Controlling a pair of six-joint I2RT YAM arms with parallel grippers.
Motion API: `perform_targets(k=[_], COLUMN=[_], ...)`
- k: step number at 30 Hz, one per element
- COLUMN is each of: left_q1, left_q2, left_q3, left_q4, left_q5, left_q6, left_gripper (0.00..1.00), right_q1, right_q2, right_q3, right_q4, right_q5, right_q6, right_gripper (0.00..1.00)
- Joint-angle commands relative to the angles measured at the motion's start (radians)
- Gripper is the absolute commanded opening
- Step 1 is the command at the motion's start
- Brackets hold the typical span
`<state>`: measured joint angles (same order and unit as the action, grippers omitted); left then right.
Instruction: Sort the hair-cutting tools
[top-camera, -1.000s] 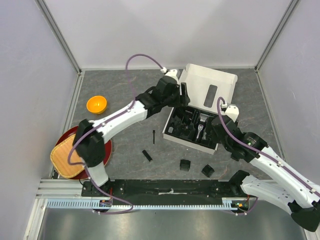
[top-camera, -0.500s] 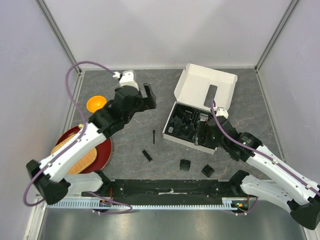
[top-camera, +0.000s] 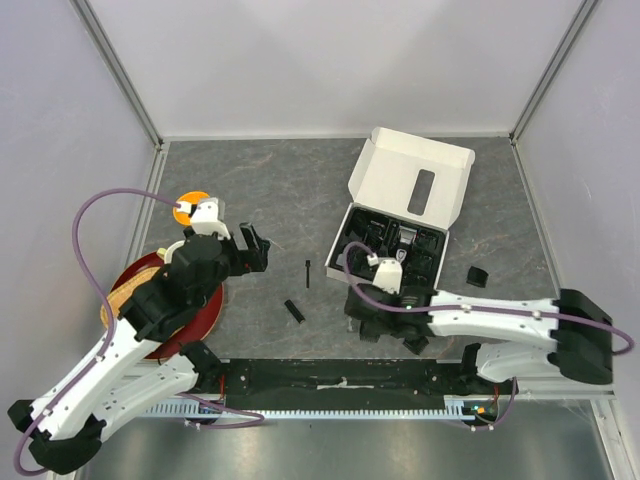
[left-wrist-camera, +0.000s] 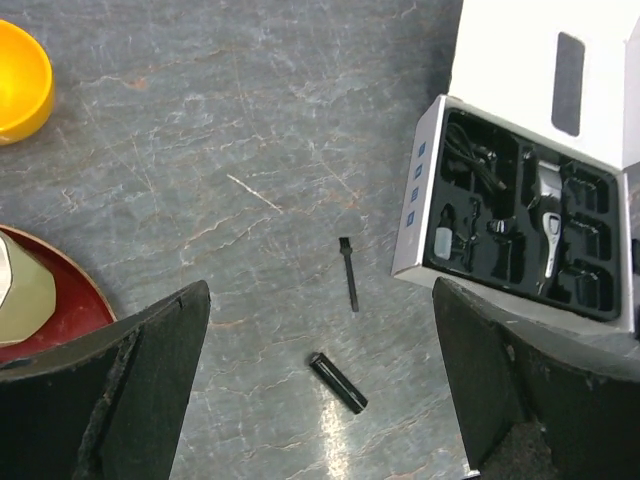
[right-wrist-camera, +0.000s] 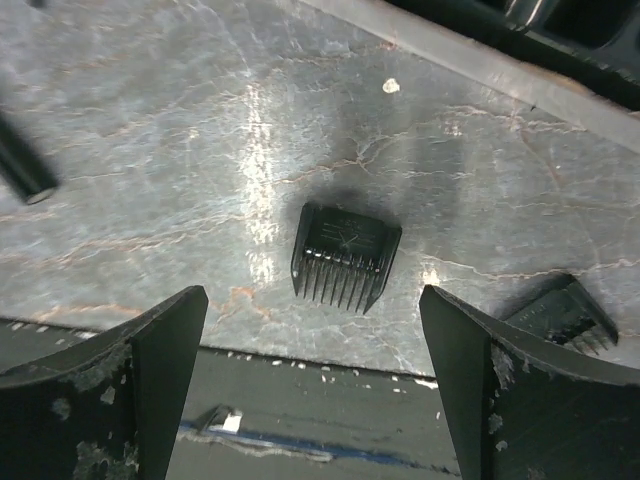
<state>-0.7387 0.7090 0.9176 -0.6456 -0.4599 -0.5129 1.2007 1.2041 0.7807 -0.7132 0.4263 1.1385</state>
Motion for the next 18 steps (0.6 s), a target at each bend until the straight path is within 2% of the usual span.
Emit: perform_targets(k=[1, 6, 18], left_q1=[0.001, 0.001, 0.001], left_q2=[-0.031, -0.026, -0.02], left_q3=[-0.063, -0.097, -0.098], left_q4=[0.043, 0.058, 0.061], left_q5=[0.018, 0.066, 0.079], left_q6=[0.065, 0.076, 0.093], left_gripper=[0.98, 0.98, 0.98], right_q1=[0.056, 0.077, 0.077], right_q2=[0.133, 0.227, 0.313], right_q3=[0.08, 0.095, 0.075], right_q4=[-0.029, -0.042, -0.038], right_q5=[0.104, 0.104, 0.08], right_q6=[0.17, 0.24, 0.313], right_gripper=[0.96, 0.95, 0.95])
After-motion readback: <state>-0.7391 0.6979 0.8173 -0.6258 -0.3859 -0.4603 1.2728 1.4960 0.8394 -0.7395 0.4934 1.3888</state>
